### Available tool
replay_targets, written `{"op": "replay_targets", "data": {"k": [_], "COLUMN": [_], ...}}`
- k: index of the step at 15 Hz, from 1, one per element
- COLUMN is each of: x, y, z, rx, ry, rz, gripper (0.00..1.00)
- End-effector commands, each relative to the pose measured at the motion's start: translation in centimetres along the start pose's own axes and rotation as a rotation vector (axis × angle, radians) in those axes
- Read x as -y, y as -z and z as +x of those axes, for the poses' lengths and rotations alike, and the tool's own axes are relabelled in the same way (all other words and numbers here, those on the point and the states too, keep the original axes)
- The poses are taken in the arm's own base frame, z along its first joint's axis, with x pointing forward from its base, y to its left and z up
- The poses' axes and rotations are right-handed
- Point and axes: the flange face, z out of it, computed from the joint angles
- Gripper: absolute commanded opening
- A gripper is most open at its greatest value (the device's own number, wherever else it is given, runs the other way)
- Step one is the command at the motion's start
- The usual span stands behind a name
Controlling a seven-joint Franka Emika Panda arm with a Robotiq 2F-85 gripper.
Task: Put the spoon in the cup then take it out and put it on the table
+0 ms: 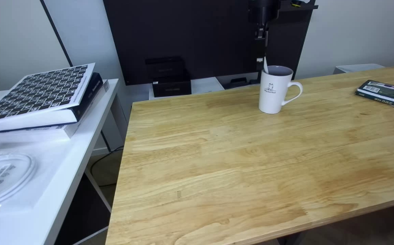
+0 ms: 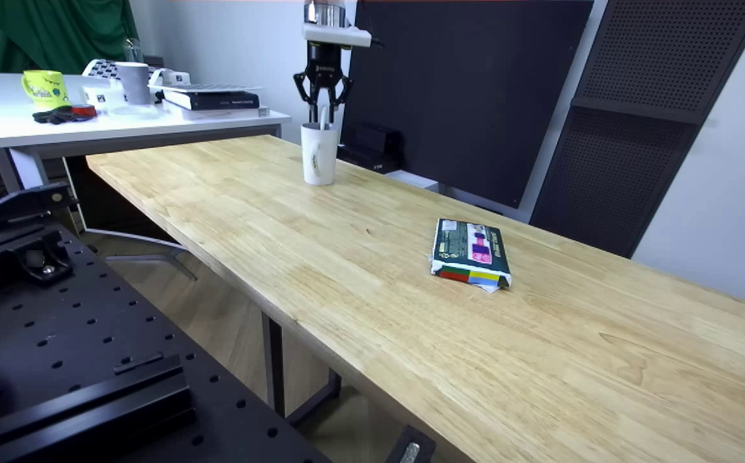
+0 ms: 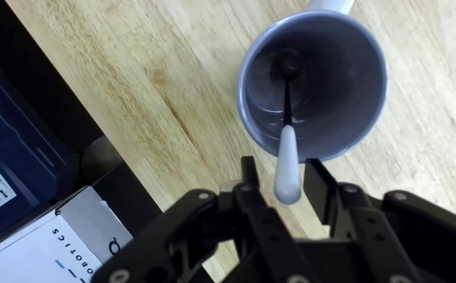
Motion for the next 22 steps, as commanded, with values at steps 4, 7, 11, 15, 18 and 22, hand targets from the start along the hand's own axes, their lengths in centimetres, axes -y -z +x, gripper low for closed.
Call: {"op": "replay_targets", "data": {"k": [4, 7, 11, 15, 18, 22], "x": [0.6, 0.5, -1.8, -6.0, -8.9, -11.9], "y": [0.9, 1.0, 3.8, 10.6, 15.4, 19.5], "z": [-0.2, -0.2, -1.5, -5.2, -8.4, -12.7], "rx": [0.007, 0.012, 0.000, -0.043, -0.066, -0.085], "ry": [-0.041, -0.045, -0.083, -0.155, -0.209, -0.235], "rz": [-0.008, -0.009, -0.008, 0.052, 0.112, 0.227], "gripper": [0.03, 0.04, 0.04, 0.04, 0.04, 0.04]}}
